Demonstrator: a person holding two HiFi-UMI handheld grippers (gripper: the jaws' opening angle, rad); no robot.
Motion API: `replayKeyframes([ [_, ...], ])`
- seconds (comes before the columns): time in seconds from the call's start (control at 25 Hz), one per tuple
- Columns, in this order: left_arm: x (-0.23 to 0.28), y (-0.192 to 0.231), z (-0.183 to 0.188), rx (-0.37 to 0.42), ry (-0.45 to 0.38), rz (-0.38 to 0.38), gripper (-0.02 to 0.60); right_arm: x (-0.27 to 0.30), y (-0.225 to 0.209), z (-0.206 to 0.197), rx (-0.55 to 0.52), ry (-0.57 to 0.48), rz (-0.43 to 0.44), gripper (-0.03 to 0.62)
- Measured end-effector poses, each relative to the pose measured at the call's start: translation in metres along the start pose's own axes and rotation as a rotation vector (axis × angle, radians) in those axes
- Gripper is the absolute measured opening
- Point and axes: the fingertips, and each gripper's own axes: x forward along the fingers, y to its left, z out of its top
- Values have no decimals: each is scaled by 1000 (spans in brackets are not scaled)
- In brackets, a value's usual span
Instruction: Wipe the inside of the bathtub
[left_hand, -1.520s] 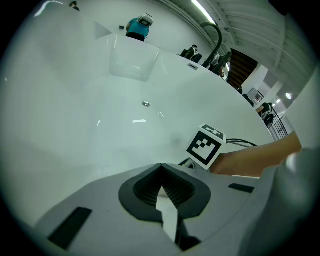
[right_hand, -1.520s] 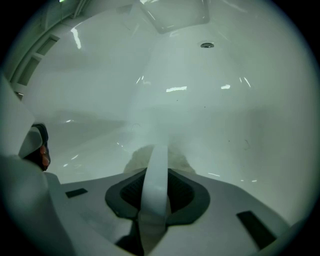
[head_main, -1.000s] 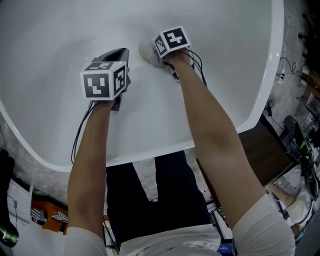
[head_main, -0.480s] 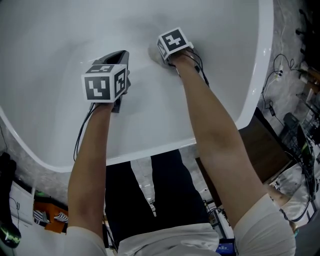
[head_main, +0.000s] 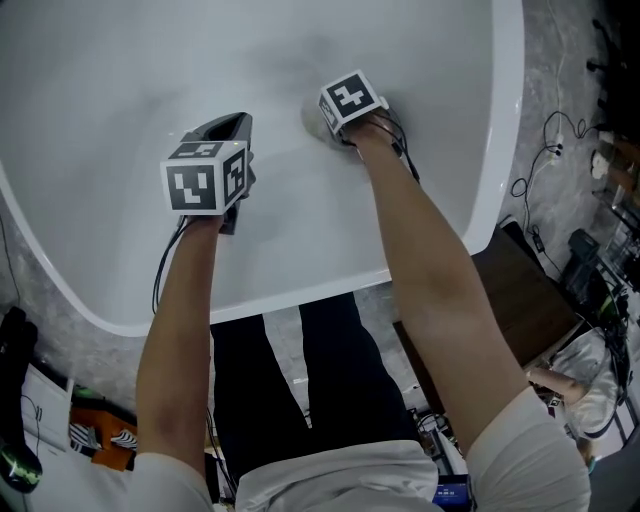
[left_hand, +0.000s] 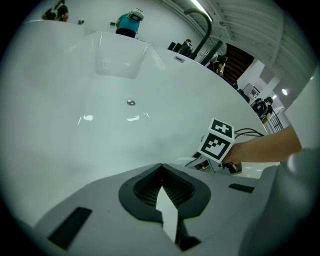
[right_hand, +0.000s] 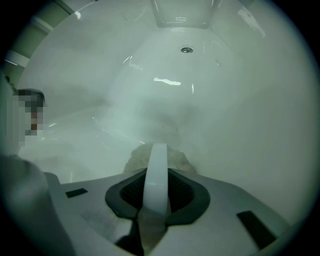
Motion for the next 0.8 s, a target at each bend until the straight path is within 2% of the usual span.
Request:
replayKeyframes([
  [0.2, -10, -9, 7, -4, -11, -6, 5, -20, -2, 3, 77, -88, 60, 94],
  [0.36, -18, -18, 8, 8, -21, -7, 5, -31, -3, -2, 68, -104, 57, 94],
  [0.48, -27, -25, 11, 15, -35, -10, 5, -41, 2, 0, 60, -155, 69, 94],
  [0.64, -58, -33, 11, 13, -48, -11, 5, -66, 26, -4, 48, -214, 87, 94],
  [0.8, -83, -46, 14, 8, -61, -10, 5, -89, 32, -14, 68, -248, 99, 94],
])
